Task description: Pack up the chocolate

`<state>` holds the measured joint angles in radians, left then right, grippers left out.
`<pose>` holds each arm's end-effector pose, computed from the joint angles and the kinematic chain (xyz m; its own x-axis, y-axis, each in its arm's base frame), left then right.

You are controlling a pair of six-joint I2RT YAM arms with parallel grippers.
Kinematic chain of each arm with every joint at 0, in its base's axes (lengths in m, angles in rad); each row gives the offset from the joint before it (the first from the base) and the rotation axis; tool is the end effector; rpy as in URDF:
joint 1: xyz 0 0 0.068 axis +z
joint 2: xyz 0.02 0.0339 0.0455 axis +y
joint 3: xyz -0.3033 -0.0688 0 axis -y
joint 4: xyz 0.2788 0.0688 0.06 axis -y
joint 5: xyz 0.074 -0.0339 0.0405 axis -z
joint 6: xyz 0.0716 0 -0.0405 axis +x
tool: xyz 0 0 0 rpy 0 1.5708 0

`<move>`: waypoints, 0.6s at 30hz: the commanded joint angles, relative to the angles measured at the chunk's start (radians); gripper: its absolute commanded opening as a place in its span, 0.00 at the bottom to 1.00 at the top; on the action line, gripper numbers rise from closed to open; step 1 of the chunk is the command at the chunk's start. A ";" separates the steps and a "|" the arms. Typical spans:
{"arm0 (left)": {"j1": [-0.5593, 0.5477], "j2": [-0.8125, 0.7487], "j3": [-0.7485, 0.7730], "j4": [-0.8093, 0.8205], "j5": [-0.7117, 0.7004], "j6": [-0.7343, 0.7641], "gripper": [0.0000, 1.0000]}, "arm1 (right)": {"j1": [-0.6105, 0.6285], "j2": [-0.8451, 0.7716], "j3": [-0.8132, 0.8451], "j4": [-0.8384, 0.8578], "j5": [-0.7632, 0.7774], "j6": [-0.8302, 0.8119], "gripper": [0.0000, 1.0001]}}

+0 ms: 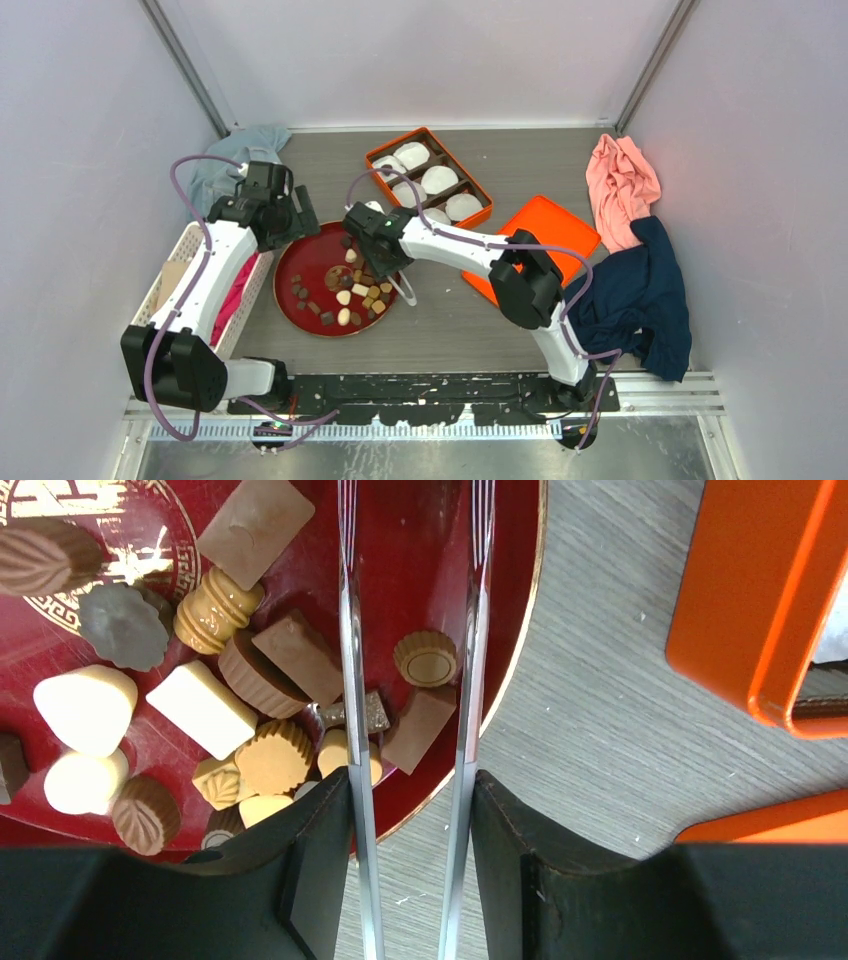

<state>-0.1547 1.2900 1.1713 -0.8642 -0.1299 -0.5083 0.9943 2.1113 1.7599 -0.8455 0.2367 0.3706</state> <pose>0.2982 -0.0371 0.3108 -0.7580 -0.3702 -0.5370 -0.3287 0.9279 -0.1758 0.2926 0.4192 0.2002 -0.7512 -0.5096 -0.4195 -0.5324 0.8435 -0.0712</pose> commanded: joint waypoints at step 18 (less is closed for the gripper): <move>0.004 -0.023 -0.002 0.041 0.029 0.008 0.83 | -0.018 -0.048 0.080 0.028 -0.042 -0.011 0.30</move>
<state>-0.1547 1.2900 1.1671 -0.8642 -0.1261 -0.5087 0.9794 2.1490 1.7973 -0.8440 0.2058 0.3649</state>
